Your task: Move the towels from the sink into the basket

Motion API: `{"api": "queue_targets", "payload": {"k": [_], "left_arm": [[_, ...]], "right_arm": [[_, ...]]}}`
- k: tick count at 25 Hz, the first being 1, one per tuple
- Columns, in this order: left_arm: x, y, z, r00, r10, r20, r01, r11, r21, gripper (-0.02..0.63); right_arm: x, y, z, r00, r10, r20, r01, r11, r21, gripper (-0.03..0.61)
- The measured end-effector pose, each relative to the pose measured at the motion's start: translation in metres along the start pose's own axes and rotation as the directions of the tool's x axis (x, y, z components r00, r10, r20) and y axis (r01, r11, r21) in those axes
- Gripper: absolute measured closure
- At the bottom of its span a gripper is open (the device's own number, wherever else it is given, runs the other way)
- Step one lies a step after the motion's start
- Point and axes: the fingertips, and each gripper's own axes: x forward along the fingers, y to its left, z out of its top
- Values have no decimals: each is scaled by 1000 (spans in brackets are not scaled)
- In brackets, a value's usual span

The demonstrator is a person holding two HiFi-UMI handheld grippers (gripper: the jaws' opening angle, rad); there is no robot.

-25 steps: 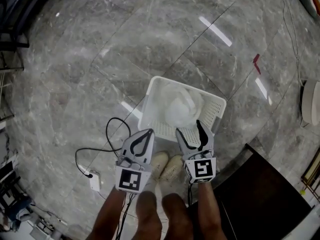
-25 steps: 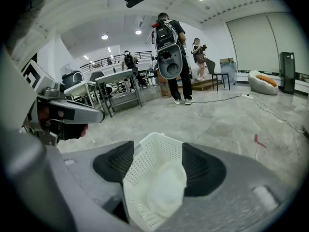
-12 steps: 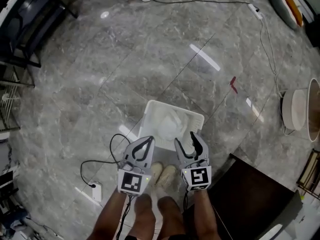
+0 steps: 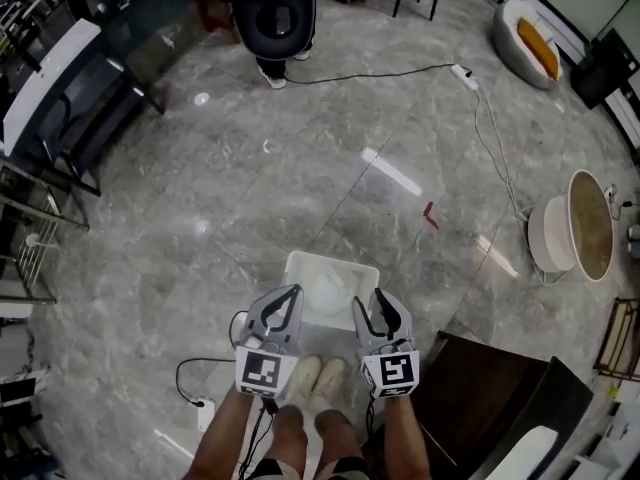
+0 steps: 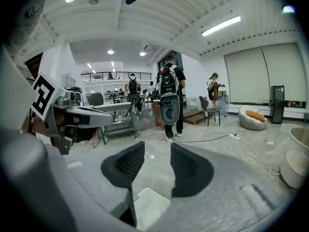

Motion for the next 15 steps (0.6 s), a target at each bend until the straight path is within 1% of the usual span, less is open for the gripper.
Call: {"api": "queue_targets", "payload": {"k": [5, 9, 12, 14, 15], "left_arm": [[-31, -22, 69, 999, -31, 27, 30, 999, 23, 604], [-52, -36, 128, 996, -66, 63, 62, 996, 58, 604], [-70, -46, 167, 992, -85, 93, 79, 995, 68, 604], [-83, -54, 191, 989, -97, 109, 89, 993, 76, 604], [-88, -59, 203, 988, -103, 117, 94, 992, 82, 604]], "right_arm": [[-51, -5, 68, 998, -49, 36, 50, 999, -18, 445], [-89, -9, 127, 992, -95, 77, 97, 995, -17, 472], [-117, -7, 161, 987, -128, 98, 131, 991, -22, 494], [-138, -5, 181, 982, -150, 111, 154, 988, -24, 529], [-149, -5, 190, 980, -162, 117, 165, 986, -21, 537]]}}
